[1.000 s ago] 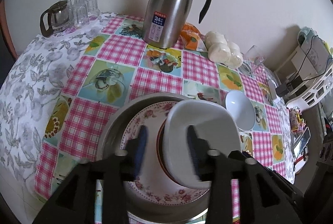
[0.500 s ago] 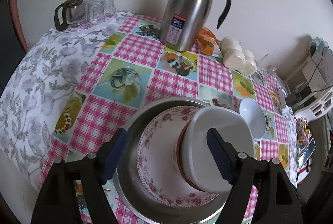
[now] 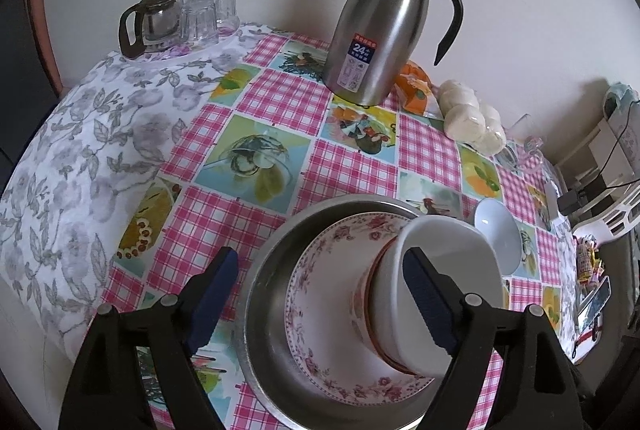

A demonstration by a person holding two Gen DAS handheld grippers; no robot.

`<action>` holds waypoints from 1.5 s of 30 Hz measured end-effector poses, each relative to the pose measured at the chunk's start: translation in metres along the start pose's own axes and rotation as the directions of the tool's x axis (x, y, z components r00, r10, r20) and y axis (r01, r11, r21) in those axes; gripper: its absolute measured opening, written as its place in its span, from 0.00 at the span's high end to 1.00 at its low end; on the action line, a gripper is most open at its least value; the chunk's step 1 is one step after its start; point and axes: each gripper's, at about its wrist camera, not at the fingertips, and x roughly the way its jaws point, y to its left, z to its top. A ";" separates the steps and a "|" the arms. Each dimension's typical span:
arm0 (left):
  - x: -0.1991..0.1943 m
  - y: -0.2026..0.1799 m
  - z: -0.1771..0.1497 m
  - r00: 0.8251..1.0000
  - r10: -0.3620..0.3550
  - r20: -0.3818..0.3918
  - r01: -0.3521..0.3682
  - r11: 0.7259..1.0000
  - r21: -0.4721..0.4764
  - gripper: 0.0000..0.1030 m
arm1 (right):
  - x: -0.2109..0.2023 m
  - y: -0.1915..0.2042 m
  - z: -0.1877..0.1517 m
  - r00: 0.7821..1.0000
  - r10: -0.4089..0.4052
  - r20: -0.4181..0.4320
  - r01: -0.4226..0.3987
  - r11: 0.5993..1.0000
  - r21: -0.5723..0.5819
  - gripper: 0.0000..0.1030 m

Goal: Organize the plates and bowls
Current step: 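Lower the square bowl into the red-rimmed bowl and open both grippers, then move both grippers to the small white bowl on the tablecloth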

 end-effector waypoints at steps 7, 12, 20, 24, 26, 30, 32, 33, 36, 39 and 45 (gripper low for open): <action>0.001 0.002 0.000 1.000 0.010 0.000 -0.010 1.000 -0.008 0.17 | -0.002 -0.001 0.001 1.000 0.002 0.008 -0.002 1.000 0.000 0.03; 0.000 0.002 0.000 1.000 0.021 0.007 -0.021 1.000 -0.016 0.10 | -0.004 -0.003 0.001 1.000 0.001 0.009 -0.001 1.000 -0.004 0.00; -0.005 -0.006 -0.003 0.998 0.053 0.036 -0.053 0.999 0.001 0.04 | -0.012 -0.014 0.004 1.000 -0.009 0.019 0.009 1.000 0.001 0.00; -0.007 -0.017 -0.006 0.997 0.062 0.045 -0.063 0.998 0.021 0.04 | -0.016 -0.023 0.006 1.000 -0.016 0.026 0.015 1.000 0.010 0.00; -0.010 -0.023 -0.007 0.996 0.064 0.059 -0.066 0.997 0.030 0.04 | -0.019 -0.028 0.007 0.999 -0.021 0.030 0.021 1.000 0.013 0.00; -0.019 -0.038 -0.007 0.995 0.025 0.100 -0.029 0.999 0.037 0.04 | -0.026 -0.041 0.009 0.999 -0.032 0.039 0.031 0.999 0.026 0.00; -0.022 -0.049 -0.008 0.993 0.022 0.117 -0.028 0.998 0.055 0.04 | -0.029 -0.050 0.010 0.998 -0.041 0.044 0.040 0.999 0.034 0.00; -0.023 -0.056 -0.008 0.992 0.017 0.126 -0.025 0.997 0.068 0.04 | -0.032 -0.055 0.011 0.998 -0.047 0.048 0.045 0.998 0.039 0.00; -0.024 -0.074 -0.009 0.990 -0.016 0.138 0.004 0.996 0.087 0.04 | -0.036 -0.069 0.013 0.997 -0.058 0.055 0.055 0.997 0.057 0.00; -0.025 -0.099 -0.010 0.987 -0.056 0.154 0.036 0.991 0.128 0.04 | -0.040 -0.089 0.017 0.995 -0.077 0.063 0.072 0.994 0.087 0.00; -0.018 -0.143 -0.008 0.972 -0.165 0.168 0.132 0.973 0.190 0.04 | -0.045 -0.127 0.022 0.990 -0.121 0.070 0.109 0.982 0.153 0.00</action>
